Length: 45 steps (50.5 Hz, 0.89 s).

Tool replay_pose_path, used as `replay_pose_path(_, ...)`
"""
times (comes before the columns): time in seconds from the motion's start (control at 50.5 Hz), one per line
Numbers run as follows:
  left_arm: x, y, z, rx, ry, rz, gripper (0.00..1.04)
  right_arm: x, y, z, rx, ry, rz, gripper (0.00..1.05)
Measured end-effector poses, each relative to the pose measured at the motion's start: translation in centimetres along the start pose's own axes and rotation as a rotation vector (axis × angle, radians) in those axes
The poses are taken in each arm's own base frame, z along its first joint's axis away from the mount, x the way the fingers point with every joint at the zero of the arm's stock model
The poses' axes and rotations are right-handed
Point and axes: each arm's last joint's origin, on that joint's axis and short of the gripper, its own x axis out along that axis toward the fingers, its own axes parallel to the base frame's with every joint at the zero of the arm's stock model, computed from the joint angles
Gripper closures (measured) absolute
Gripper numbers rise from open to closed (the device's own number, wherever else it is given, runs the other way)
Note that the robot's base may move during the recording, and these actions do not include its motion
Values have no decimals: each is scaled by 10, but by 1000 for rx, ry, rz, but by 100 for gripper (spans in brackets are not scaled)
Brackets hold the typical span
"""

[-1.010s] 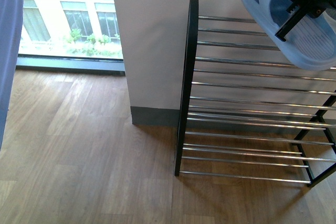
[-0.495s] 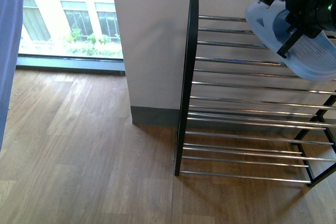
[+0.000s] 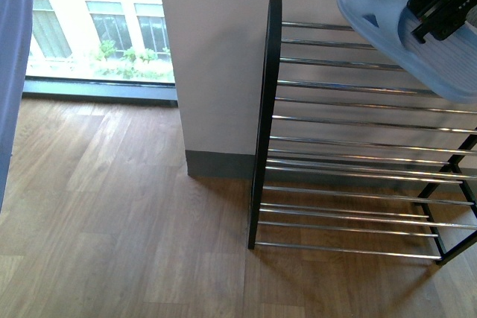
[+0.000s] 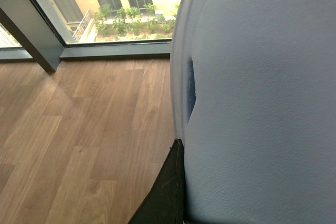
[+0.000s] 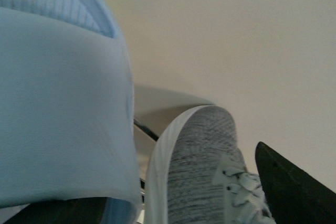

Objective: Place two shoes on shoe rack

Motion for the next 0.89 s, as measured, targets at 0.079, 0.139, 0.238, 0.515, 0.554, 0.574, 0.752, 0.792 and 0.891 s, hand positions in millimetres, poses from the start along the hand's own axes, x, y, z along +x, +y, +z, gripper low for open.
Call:
replay_pose_path(0.079, 0, 0, 0, 0, 0, 0, 103, -9, -11, 2, 13, -21, 4, 8)
replay_pose_path(0.139, 0, 0, 0, 0, 0, 0, 103, -14, -13, 2, 14, -27, -5, 10)
replay_pose_path(0.238, 0, 0, 0, 0, 0, 0, 103, -15, -12, 0, 4, -20, -1, 9)
replay_pose_path(0.515, 0, 0, 0, 0, 0, 0, 103, -12, 4, -3, -143, 22, 17, 9)
replay_pose_path(0.554, 0, 0, 0, 0, 0, 0, 103, -12, 5, -2, -162, 22, 20, 9)
replay_pose_path(0.574, 0, 0, 0, 0, 0, 0, 103, -12, 5, -2, -165, 22, 20, 9)
replay_pose_path(0.752, 0, 0, 0, 0, 0, 0, 103, -8, 6, 1, -227, 43, 55, 9)
replay_pose_path(0.792, 0, 0, 0, 0, 0, 0, 103, -7, 7, 1, -241, 45, 54, 9)
replay_pose_path(0.891, 0, 0, 0, 0, 0, 0, 103, -2, 9, 2, -304, 33, 59, 9)
